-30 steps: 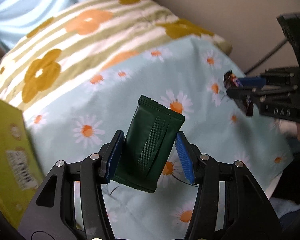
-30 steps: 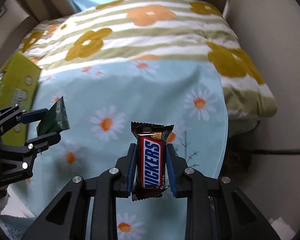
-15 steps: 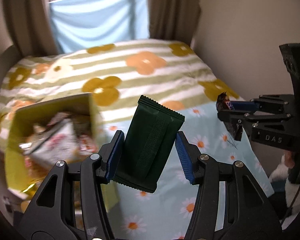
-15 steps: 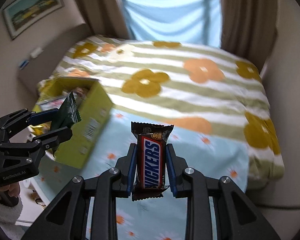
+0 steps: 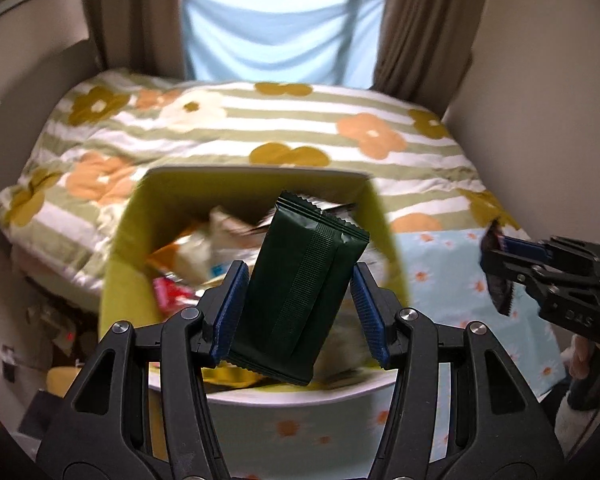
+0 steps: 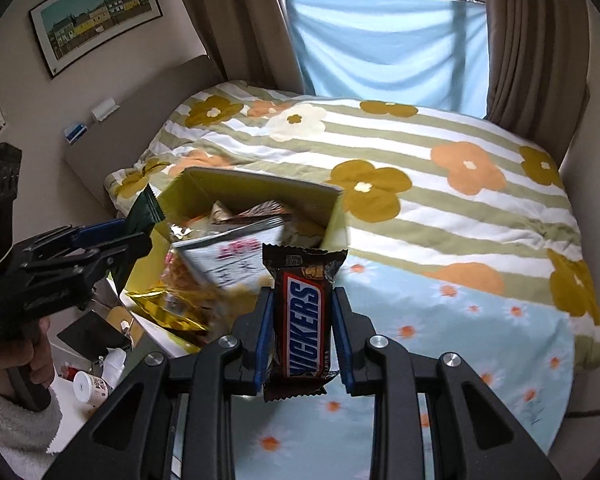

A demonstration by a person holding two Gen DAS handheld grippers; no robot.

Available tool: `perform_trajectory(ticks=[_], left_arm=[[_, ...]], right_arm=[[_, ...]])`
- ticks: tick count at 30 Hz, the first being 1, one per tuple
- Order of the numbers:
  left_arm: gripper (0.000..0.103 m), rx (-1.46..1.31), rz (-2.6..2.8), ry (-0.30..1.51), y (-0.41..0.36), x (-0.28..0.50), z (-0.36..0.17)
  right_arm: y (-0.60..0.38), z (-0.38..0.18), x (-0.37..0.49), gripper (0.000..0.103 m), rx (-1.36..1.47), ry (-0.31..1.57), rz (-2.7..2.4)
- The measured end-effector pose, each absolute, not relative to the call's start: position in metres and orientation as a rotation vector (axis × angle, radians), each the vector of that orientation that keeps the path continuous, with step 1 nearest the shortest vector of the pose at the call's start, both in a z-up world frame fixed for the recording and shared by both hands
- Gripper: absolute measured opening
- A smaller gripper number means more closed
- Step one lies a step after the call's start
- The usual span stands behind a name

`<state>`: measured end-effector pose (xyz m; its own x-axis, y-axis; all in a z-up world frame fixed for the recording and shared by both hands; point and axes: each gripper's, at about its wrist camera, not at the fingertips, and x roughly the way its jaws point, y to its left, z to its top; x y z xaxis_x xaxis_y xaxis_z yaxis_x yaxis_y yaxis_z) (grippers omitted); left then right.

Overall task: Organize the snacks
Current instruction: 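Lift both items and carry them over the yellow box, then open the left gripper over the box while the right releases the SNICKERS bar into it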

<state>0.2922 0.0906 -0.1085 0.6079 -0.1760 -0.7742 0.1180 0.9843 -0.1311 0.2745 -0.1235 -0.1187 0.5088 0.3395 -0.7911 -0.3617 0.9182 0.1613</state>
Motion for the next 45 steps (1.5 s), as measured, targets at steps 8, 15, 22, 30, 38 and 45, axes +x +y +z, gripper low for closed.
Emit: perform_trajectory(ticks=[8, 15, 22, 30, 38, 45], left_arm=[[0.049, -0.079, -0.202, 1.008, 0.146, 0.313, -0.154], [0.103, -0.034, -0.211, 0.990, 0.157, 0.315, -0.160], [0.103, -0.020, -0.172, 0.981, 0.174, 0.300, -0.154], [0.103, -0.061, -0.096, 0.963, 0.206, 0.280, -0.146], [0.103, -0.092, -0.059, 0.951, 0.221, 0.268, -0.148], [0.103, -0.077, -0.046, 0.949, 0.221, 0.259, -0.156]], right_arm=[[-0.063, -0.134, 0.268, 0.026, 0.006, 0.997, 0.403], [-0.033, -0.145, 0.264, 0.026, -0.016, 1.025, 0.404], [-0.014, -0.154, 0.264, 0.026, -0.042, 1.026, 0.442], [0.012, -0.160, 0.270, 0.026, -0.086, 1.024, 0.485], [0.025, -0.165, 0.274, 0.087, -0.130, 0.978, 0.462], [0.013, -0.159, 0.261, 0.102, -0.106, 0.939, 0.401]])
